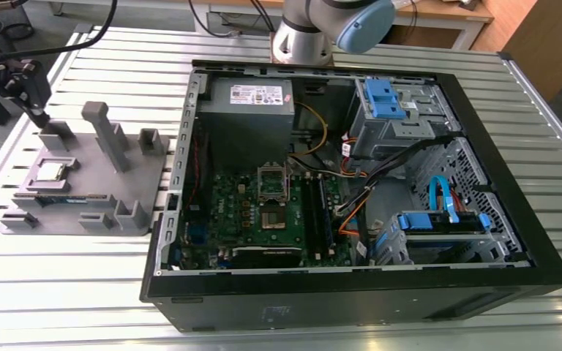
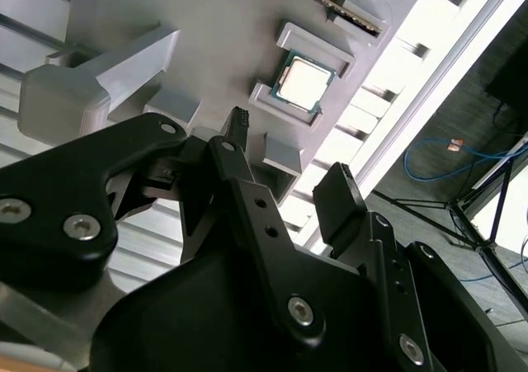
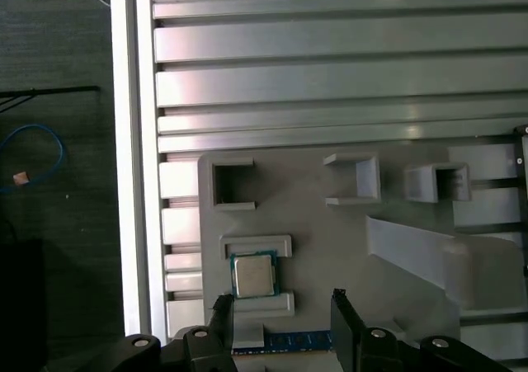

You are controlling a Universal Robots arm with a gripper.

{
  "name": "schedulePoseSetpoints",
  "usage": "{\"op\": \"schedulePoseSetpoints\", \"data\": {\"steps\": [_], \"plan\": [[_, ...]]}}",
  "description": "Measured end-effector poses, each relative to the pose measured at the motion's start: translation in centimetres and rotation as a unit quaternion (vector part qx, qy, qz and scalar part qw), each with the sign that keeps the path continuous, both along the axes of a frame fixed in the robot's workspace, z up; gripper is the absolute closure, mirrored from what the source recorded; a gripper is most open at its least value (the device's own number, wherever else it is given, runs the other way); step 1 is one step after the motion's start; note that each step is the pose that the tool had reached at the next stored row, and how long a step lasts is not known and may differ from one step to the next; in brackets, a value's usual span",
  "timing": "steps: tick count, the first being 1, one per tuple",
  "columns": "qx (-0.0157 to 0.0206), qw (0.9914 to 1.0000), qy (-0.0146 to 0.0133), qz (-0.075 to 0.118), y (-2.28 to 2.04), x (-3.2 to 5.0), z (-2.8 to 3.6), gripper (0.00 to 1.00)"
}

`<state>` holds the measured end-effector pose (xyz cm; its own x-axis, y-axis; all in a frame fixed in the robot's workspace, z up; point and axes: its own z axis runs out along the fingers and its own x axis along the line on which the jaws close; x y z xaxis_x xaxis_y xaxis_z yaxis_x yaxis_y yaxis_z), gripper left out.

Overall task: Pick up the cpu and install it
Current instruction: 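Pick up the cpu and move it towards the insertion slot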

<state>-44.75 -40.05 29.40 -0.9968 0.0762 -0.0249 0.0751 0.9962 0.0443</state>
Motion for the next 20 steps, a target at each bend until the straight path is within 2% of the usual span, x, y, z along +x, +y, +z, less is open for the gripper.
{"op": "schedulePoseSetpoints", "data": {"steps": [20], "plan": [[0.0000, 1.00000, 0.0000, 0.000, 0.00, 0.00, -1.43, 0.41]]}}
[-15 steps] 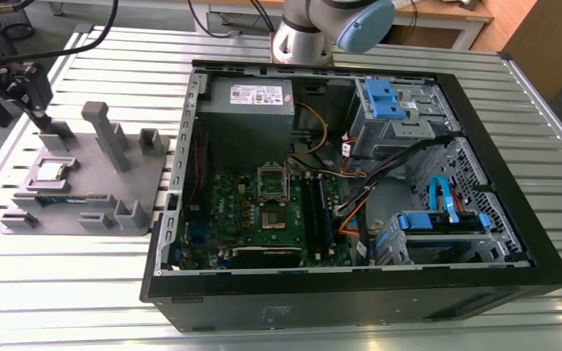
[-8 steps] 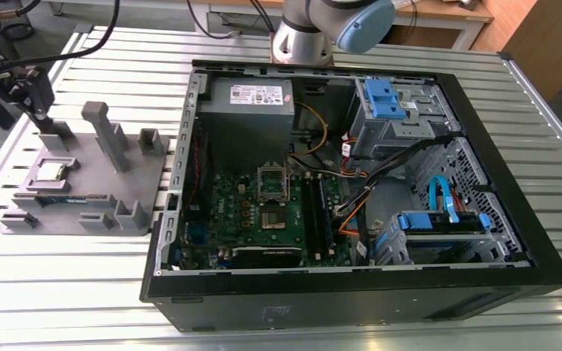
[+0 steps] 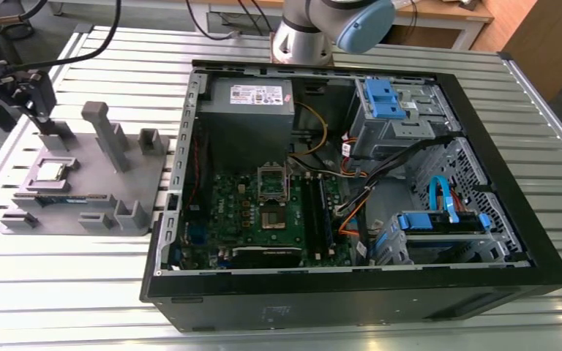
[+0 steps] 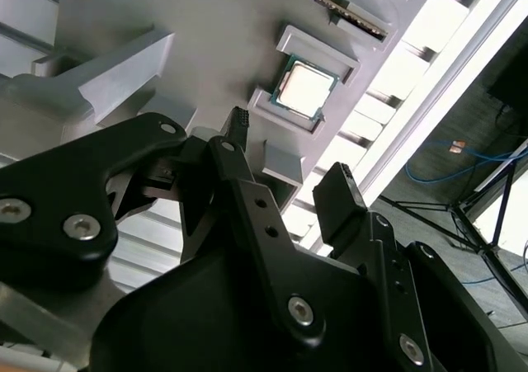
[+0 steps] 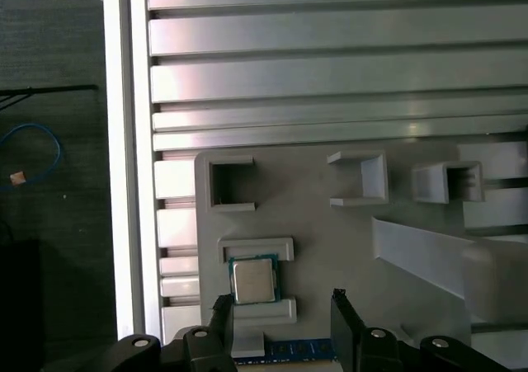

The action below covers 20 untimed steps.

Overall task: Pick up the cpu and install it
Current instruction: 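Pick up the cpu and move it towards the insertion slot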

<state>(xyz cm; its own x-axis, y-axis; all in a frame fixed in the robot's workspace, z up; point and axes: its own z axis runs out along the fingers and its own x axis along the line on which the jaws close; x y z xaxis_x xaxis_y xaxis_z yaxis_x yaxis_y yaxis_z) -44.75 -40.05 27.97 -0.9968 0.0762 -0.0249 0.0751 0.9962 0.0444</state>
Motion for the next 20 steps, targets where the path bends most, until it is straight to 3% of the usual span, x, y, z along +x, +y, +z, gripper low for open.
{"op": "schedulePoseSetpoints", "data": {"steps": [20], "plan": [[0.0000, 1.00000, 0.0000, 0.000, 0.00, 0.00, -1.66, 0.41]]}}
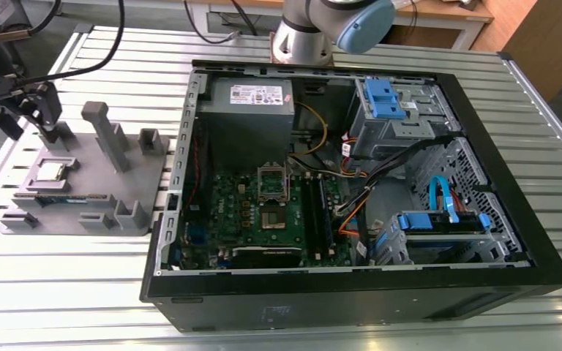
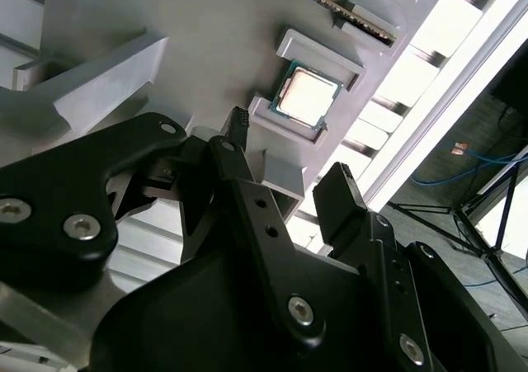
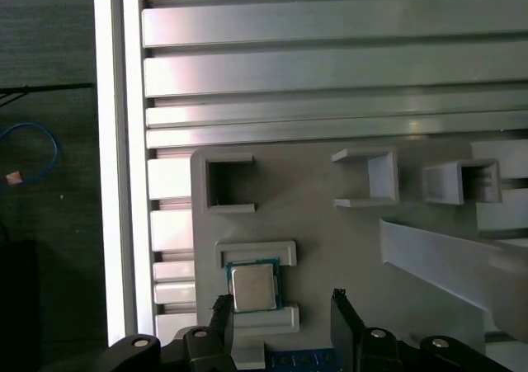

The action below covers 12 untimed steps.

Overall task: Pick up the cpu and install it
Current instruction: 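Pick up the cpu and move it towards the insertion slot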

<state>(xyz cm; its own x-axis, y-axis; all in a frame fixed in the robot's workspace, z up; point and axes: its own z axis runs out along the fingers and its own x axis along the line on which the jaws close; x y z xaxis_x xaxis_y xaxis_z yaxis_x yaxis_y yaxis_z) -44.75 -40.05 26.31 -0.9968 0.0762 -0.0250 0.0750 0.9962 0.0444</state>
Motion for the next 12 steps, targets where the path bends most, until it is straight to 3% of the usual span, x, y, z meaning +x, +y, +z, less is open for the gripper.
{"op": "schedulePoseSetpoints", "data": {"steps": [12], "plan": [[0.0000, 1.00000, 0.0001, 0.000, 0.00, -0.01, -0.64, 0.41]]}}
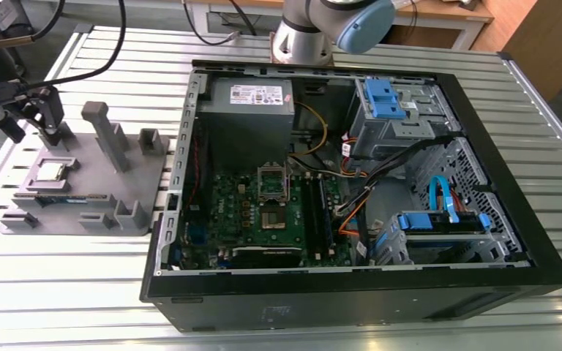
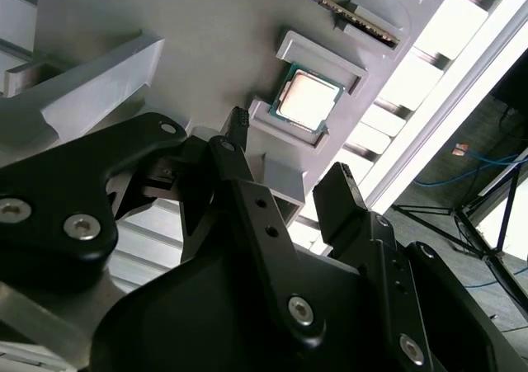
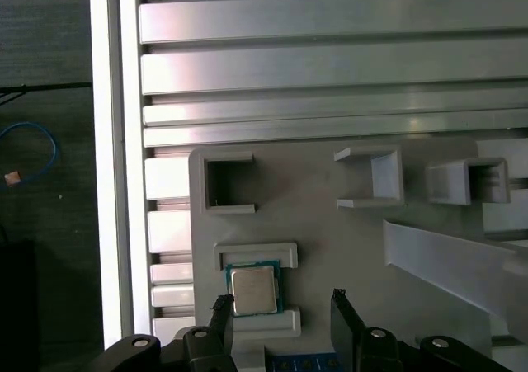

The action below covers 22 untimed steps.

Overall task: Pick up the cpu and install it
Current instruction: 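Pick up the cpu and move it towards the insertion slot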

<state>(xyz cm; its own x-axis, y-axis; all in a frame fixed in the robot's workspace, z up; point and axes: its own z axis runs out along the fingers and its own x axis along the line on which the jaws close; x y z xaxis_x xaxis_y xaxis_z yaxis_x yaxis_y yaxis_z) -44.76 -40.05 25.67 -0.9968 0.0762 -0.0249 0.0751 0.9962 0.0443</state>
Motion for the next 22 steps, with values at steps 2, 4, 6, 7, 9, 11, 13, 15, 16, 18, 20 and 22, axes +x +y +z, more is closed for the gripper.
{"op": "schedulePoseSetpoints", "data": {"steps": [2, 4, 6, 7, 9, 11, 13, 15, 16, 18, 20, 22], "plan": [[0.0001, 1.00000, -0.0001, 0.000, 0.00, -0.01, -0.03, 0.41], [0.0000, 1.00000, -0.0001, 0.000, 0.00, -0.04, -0.03, 0.41], [0.0000, 1.00000, -0.0001, 0.000, 0.00, -0.08, -0.05, 0.41], [0.0001, 1.00000, 0.0000, 0.000, 0.00, -0.11, -0.06, 0.41], [0.0000, 1.00000, 0.0000, 0.000, 0.00, -0.16, -0.08, 0.41], [0.0000, 1.00000, 0.0000, 0.000, 0.00, -0.21, -0.10, 0.41], [0.0000, 1.00000, 0.0000, 0.000, 0.00, -0.26, -0.12, 0.41], [0.0001, 1.00000, -0.0001, 0.000, 0.00, -0.26, -0.15, 0.41], [0.0001, 1.00000, -0.0001, 0.000, 0.00, -0.28, -0.15, 0.41], [0.0000, 1.00000, 0.0000, 0.000, 0.00, -0.32, -0.15, 0.41], [0.0000, 1.00000, 0.0000, 0.000, 0.00, -0.36, -0.16, 0.41], [0.0000, 1.00000, 0.0000, 0.000, 0.00, -0.43, -0.26, 0.41]]}}
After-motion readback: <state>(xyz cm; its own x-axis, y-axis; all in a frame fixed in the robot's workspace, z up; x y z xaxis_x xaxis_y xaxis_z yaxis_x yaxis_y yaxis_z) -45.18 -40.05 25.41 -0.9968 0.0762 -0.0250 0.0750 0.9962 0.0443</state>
